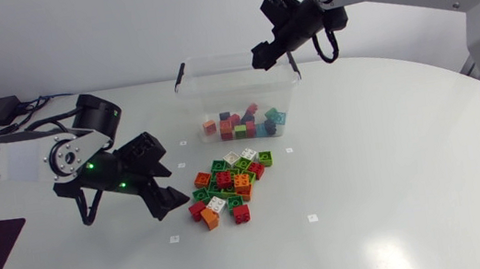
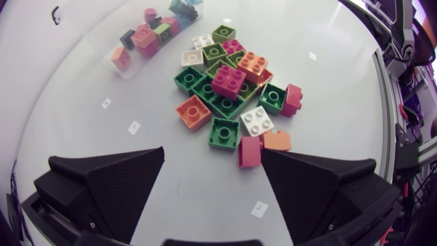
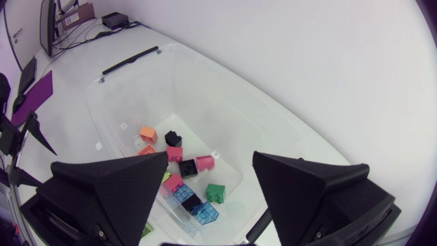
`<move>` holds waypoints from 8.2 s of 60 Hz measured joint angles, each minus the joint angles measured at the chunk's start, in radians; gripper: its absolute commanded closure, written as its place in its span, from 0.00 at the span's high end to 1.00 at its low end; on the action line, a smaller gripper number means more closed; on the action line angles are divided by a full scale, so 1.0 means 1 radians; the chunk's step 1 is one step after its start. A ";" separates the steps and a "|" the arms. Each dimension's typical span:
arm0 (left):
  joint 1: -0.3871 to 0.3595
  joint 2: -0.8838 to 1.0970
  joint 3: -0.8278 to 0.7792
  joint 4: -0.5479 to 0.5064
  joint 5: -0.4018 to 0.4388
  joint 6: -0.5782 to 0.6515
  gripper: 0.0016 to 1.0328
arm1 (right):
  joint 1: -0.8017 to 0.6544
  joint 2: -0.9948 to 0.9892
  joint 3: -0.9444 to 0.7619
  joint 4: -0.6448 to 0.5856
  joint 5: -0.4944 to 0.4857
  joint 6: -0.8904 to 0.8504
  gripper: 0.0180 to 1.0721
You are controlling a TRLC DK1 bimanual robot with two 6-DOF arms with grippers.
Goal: Place the duplo bricks in the container
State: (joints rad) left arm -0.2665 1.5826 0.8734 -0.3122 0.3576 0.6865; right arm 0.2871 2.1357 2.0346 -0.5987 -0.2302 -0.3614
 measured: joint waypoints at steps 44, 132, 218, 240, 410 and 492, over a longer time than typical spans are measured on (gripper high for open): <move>-0.065 0.025 -0.144 0.201 -0.023 0.029 0.83 | 0.058 -0.501 -0.525 0.110 0.000 0.018 0.95; -0.061 -0.038 -0.221 0.296 0.023 0.048 0.41 | 0.195 -0.373 -0.889 0.257 0.233 0.260 0.95; -0.060 0.161 -0.146 0.311 0.103 0.021 0.32 | 0.256 -0.180 -0.683 0.095 0.299 0.449 0.95; -0.060 0.161 -0.152 0.293 0.110 0.033 0.27 | 0.254 -0.140 -0.642 0.068 0.299 0.493 0.95; 0.047 0.108 0.490 0.106 0.201 -0.302 0.30 | 0.203 -0.124 -0.575 -0.002 0.369 0.593 0.32; -0.029 0.394 0.873 -0.047 -0.035 -0.348 0.94 | 0.114 -0.337 -0.465 -0.027 0.339 0.506 0.32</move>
State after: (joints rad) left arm -0.2958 1.9766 1.7466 -0.3595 0.3222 0.3382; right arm 0.4007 1.7988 1.5696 -0.6254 0.1089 0.1448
